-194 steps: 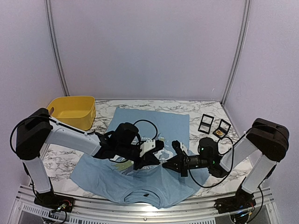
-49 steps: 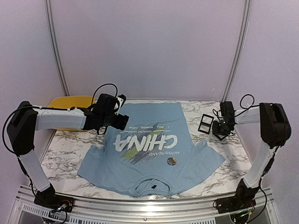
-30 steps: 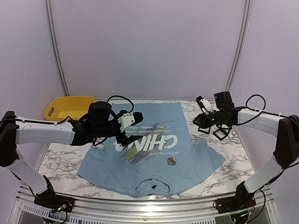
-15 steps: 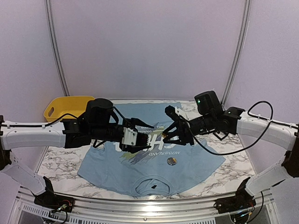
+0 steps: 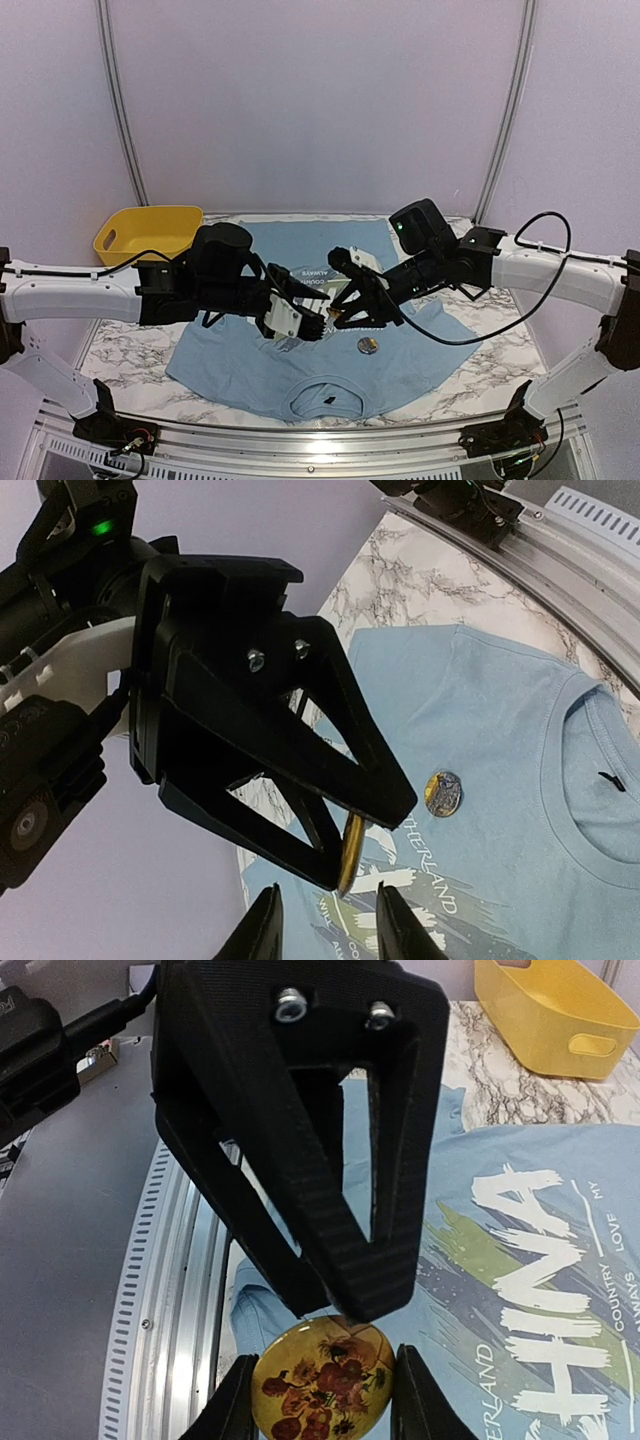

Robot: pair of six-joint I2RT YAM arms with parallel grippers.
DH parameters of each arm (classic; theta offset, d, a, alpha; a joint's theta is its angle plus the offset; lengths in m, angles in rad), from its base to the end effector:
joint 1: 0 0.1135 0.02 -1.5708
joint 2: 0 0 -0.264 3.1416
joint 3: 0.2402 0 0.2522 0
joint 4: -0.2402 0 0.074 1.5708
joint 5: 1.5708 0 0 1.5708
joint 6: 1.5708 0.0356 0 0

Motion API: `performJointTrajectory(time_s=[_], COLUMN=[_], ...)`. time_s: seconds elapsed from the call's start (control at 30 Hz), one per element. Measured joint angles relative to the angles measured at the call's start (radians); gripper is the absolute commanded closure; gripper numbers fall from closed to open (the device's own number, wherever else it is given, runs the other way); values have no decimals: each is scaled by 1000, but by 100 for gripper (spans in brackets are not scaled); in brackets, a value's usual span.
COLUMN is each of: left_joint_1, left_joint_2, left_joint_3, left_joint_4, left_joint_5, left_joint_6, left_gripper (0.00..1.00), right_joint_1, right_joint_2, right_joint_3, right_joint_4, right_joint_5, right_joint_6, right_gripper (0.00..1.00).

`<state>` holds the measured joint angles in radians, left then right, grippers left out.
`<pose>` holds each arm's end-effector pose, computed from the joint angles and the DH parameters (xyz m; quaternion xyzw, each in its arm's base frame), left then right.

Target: Pin the brooch onto the clothing

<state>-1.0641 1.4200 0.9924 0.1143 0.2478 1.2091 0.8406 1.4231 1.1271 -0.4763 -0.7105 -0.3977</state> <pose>0.1532 -0.2940 0.2941 0.7587 0.2717 -0.0574 0.5893 0.1863 0.2429 0.2901 -0.6114 0.6250 0.3927 0.2852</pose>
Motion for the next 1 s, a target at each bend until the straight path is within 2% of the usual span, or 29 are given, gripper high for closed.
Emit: performJointTrajectory(time_s=[0.07,0.13,0.4,0.57,0.77,0.8,0.83,0.87,1.0], left_joint_1=[-4,-5,-10,-11,-15,-16,-16,-16,-16], left_joint_2=[0,2,21,24,23,24,24,23,23], left_joint_3=[0,0,2,3,3,3,3,3,3], left_joint_4=[-5,-8,-12,-15,-24,-24,-24,-24,-3], left_joint_5=[-1,-2,-3,-6,-8,-10,-11,-12,-23], left_joint_6=[5,7,8,9,15,12,8,2,-86], left_gripper=[77,80,83,100,100,100,100,100,100], right_joint_1=[0,0,5,8,8,8,8,8,9], right_joint_2=[4,10,35,35,35,35,35,35,31], right_joint_3=[1,5,22,22,23,23,23,23,23], right_joint_4=[-2,-3,-7,-7,-14,-15,-15,-15,-15], right_joint_5=[1,2,1,2,-3,-3,-3,-2,21], right_joint_6=[0,-1,-5,-5,-4,-5,-5,-5,-8], right_gripper=[81,81,82,82,81,78,67,49,26])
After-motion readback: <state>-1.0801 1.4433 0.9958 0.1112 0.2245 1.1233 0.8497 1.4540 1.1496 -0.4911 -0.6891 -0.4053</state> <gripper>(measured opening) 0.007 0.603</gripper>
